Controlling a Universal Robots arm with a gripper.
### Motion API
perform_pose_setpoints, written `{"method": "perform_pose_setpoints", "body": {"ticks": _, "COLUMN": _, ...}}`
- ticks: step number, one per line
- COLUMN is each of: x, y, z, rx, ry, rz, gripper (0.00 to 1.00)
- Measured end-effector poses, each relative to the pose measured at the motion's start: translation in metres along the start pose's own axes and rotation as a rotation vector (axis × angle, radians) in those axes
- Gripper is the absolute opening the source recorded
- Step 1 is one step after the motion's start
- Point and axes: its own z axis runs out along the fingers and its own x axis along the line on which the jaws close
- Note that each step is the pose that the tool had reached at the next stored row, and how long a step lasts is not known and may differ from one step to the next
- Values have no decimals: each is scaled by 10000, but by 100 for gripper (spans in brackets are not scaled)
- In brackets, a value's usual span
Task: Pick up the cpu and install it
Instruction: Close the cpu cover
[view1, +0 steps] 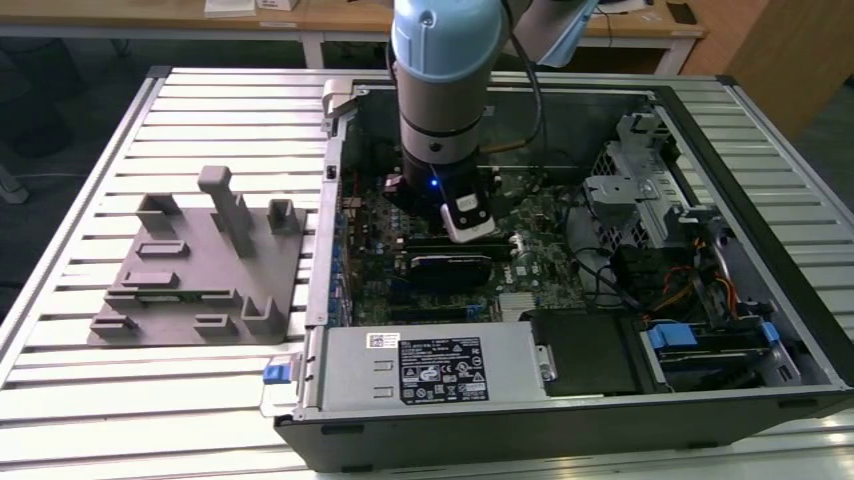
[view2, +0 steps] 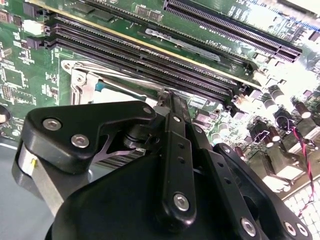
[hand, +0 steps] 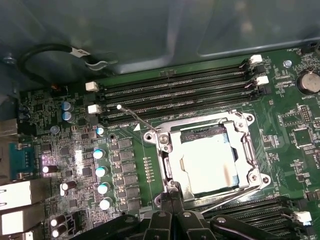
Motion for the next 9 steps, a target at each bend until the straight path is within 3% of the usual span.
{"method": "perform_pose_setpoints", "body": {"ticks": 4, "x": 4, "y": 16, "z": 19, "rx": 121, "ry": -27, "rz": -8, "gripper": 11}}
{"method": "perform_pose_setpoints", "body": {"ticks": 9, "x": 1, "y": 24, "z": 23, "rx": 141, "ry": -29, "rz": -9, "gripper": 11}}
